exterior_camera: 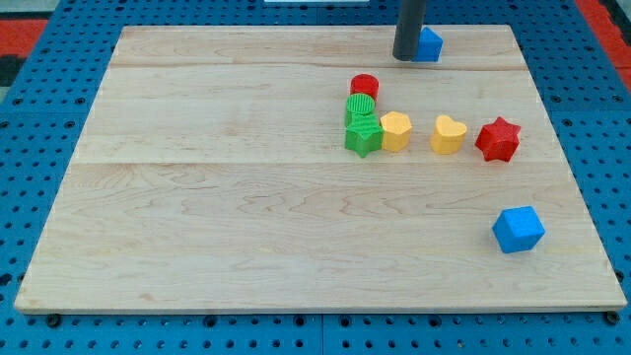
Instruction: Move red circle into blue triangle
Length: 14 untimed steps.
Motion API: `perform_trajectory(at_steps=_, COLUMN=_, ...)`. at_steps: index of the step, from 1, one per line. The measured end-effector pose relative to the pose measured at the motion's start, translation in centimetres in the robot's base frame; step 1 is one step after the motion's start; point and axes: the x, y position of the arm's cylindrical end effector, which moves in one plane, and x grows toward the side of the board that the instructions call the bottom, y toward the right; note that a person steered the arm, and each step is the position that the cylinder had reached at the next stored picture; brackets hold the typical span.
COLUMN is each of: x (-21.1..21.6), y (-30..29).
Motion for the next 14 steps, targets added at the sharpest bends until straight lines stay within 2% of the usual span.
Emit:
perform_trajectory(at_steps=1, x=3.5, y=-0.7)
perform_trajectory(at_steps=2, x=5.4, y=-2.1)
perform_trajectory(at_steps=3, x=6.3, y=-7.3)
perform_trajectory(at_steps=5, x=10.8, y=-6.8)
perform_trajectory(at_steps=6, x=11.4, y=-14.2)
perform_trajectory(at_steps=8, x=13.4, y=-22.6)
perform_trajectory(at_steps=9, x=13.0, y=-26.9)
perform_trajectory(at_steps=10, x=10.8, y=-24.8)
perform_trajectory(at_steps=12, x=7.1, y=-27.8)
perform_trajectory(at_steps=13, x=6.1, y=-27.2)
perform_trajectory(at_steps=14, x=5.6, y=-29.3)
